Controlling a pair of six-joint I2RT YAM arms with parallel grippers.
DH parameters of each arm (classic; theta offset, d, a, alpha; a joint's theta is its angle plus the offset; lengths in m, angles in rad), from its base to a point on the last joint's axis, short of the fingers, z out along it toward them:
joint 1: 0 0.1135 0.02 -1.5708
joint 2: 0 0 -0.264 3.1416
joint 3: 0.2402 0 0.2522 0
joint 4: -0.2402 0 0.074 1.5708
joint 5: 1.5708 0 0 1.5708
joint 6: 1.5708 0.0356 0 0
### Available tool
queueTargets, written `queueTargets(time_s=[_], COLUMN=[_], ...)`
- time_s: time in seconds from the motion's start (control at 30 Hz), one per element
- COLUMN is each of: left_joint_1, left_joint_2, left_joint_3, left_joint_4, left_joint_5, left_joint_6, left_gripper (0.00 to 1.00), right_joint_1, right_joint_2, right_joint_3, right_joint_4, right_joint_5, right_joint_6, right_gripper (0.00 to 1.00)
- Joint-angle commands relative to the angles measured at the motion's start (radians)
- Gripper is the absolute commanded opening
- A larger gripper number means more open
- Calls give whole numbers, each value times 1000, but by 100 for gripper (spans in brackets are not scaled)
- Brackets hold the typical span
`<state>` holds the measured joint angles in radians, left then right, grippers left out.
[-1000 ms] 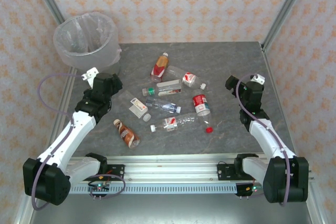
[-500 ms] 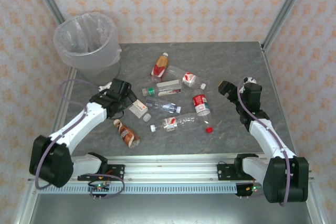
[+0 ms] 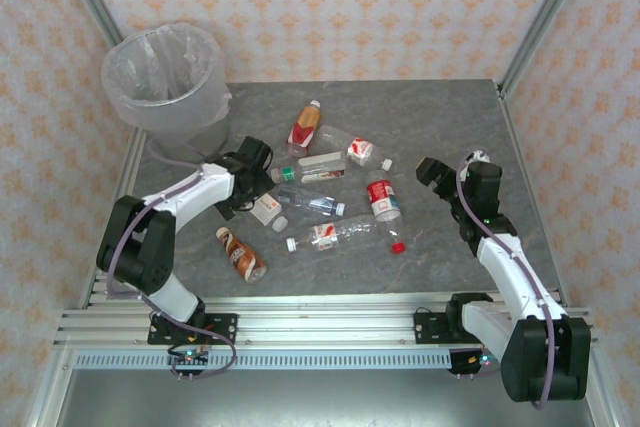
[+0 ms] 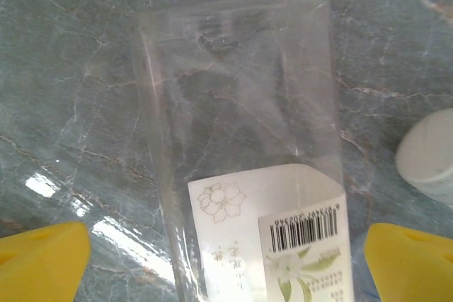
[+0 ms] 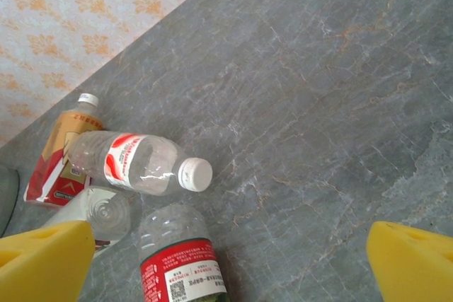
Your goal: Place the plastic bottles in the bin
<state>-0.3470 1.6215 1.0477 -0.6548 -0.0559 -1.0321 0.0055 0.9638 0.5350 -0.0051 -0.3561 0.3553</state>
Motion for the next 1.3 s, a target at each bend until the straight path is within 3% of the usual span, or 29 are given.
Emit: queueTargets(time_s=[0.0,0.27,0.7,0.9,1.27], left_joint_1=[-4,-4,-4,-4,-4], left_joint_2=[41,92,152,81,-171], left_joint_3=[47,31,38,42,27], left_joint_4=[-17,45,101,95,205], left_joint_5=[-24,-77,-69,-111,-100], left_joint_6=[-14,-15,35,89,313], left_gripper=[100,96,71,62,56], right_joint_1=[-4,-4,-5,-4,-2], right_joint_2=[-14,-14,-13,-13,-14], right_joint_3=[-14,-27,-23,-6,9], right_joint_4=[-29,-31,-33,-43,-8], right_joint_5=[23,28,13,14,-54], right_joint_6=[-5,0,13,11,37], right_gripper=[99,99,99,99,99])
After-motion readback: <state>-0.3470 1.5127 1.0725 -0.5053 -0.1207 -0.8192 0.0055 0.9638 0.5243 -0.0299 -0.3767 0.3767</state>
